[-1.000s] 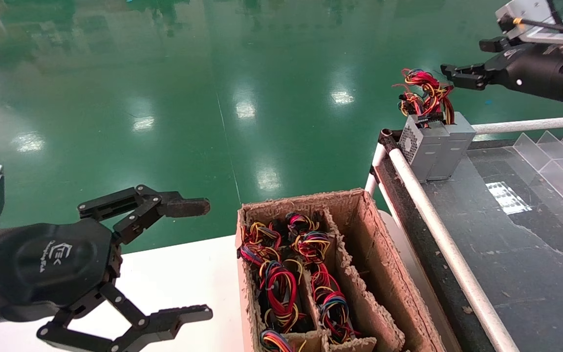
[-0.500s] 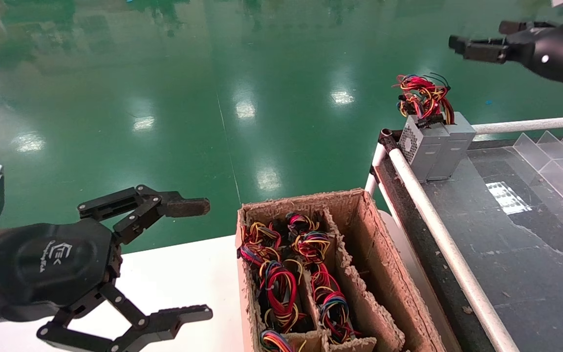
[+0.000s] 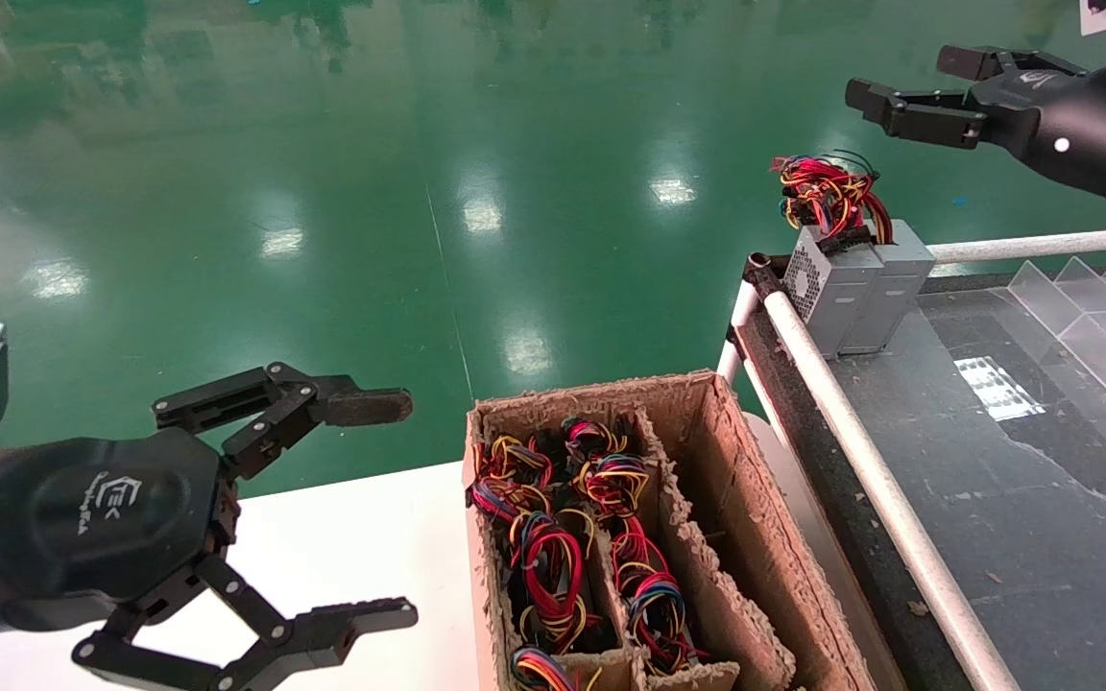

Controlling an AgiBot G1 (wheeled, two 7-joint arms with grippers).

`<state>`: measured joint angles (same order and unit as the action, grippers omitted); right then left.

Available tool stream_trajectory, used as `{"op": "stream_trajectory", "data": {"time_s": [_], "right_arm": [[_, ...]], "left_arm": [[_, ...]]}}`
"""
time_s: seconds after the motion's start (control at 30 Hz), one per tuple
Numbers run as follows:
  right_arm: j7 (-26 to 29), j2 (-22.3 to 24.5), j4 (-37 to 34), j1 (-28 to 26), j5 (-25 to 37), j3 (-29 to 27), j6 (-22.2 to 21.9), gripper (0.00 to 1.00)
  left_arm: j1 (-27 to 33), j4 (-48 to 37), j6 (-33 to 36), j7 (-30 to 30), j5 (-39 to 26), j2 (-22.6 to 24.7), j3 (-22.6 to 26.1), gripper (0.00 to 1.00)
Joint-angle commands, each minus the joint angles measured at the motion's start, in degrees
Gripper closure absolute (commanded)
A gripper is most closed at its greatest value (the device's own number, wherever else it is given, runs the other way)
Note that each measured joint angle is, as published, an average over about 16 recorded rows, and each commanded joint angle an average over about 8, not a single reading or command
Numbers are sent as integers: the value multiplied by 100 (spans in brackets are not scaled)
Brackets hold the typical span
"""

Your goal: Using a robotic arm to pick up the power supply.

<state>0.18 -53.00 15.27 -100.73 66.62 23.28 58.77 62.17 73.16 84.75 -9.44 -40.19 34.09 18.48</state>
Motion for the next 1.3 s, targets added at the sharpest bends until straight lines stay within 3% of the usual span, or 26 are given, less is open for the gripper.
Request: {"op": "stream_trajectory", "data": {"time_s": [0.03, 1.3], "right_arm": [[45, 77, 250, 168, -106, -31, 115, 0], [912, 1551, 5028, 3377, -2135, -626, 2322, 0]], "left_arm": [[0, 0, 0, 0, 0, 0, 0, 0], [2, 0, -2, 3, 5, -3, 7, 0]]}}
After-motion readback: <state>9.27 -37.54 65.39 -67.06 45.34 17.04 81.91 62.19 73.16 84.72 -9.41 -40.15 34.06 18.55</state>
